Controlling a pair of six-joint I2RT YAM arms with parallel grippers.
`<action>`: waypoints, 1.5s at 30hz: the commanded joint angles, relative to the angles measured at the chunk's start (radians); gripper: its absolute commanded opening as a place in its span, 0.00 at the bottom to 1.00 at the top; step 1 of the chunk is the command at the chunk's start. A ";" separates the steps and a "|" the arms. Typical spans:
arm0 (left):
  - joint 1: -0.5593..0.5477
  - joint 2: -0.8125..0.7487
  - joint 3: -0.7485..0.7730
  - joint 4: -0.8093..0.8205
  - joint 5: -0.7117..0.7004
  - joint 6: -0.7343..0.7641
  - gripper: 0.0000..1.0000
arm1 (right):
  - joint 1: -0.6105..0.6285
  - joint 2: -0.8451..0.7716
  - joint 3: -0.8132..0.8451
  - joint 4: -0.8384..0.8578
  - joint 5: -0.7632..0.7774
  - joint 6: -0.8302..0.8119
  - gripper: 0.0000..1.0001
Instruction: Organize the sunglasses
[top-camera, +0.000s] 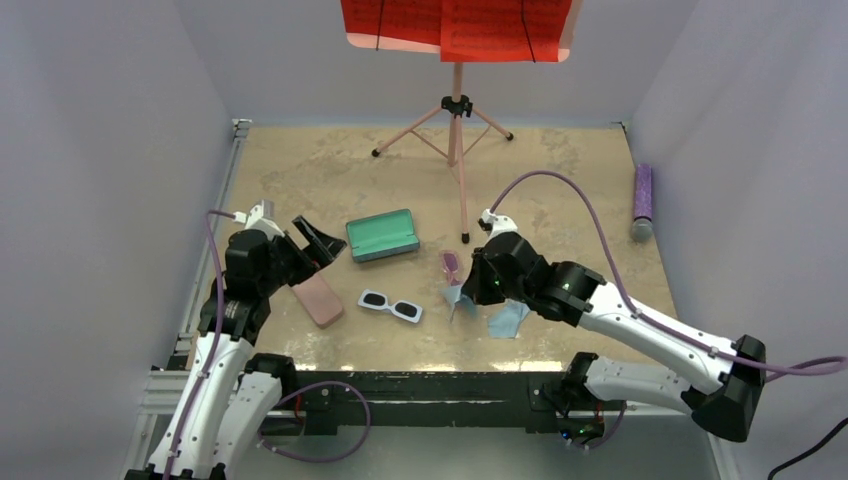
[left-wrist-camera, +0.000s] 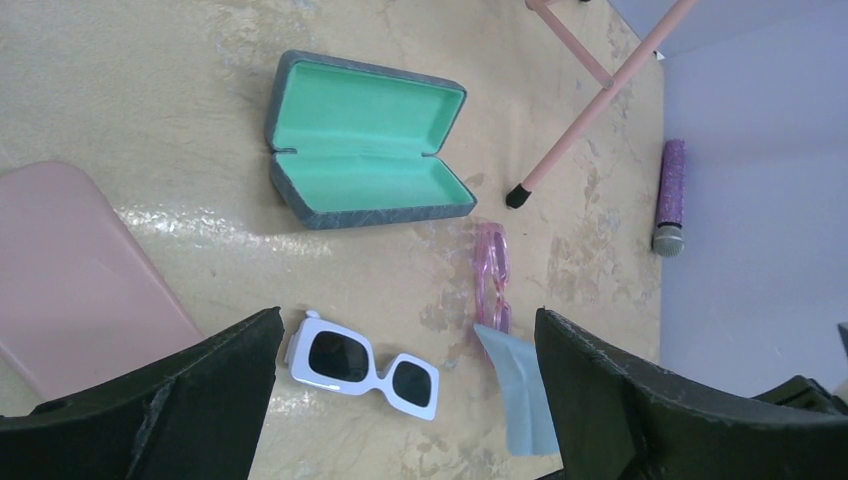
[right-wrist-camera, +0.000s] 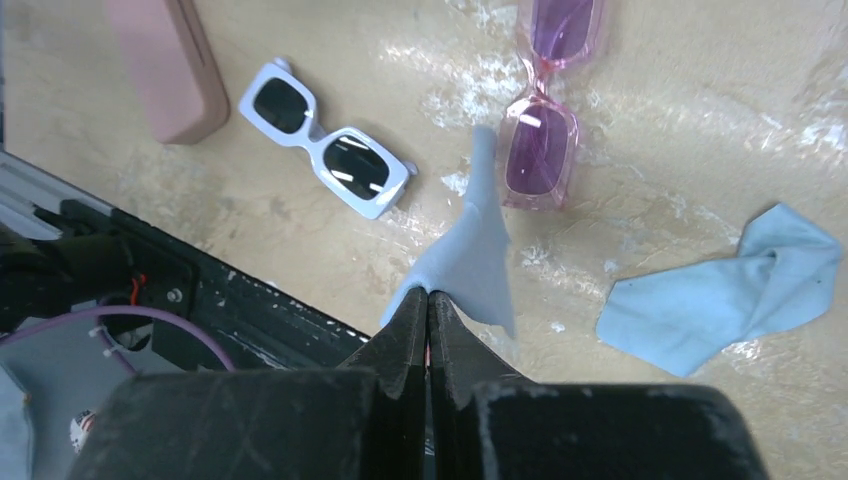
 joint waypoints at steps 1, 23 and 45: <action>-0.003 0.010 -0.007 0.060 0.100 0.016 1.00 | -0.009 -0.070 0.071 -0.041 0.028 -0.089 0.00; -0.012 0.089 -0.104 0.206 0.430 -0.070 1.00 | -0.101 -0.031 -0.144 0.130 -0.378 -0.042 0.00; -0.505 0.328 -0.041 0.221 0.311 -0.067 0.95 | -0.268 0.031 -0.271 0.063 -0.188 -0.009 0.00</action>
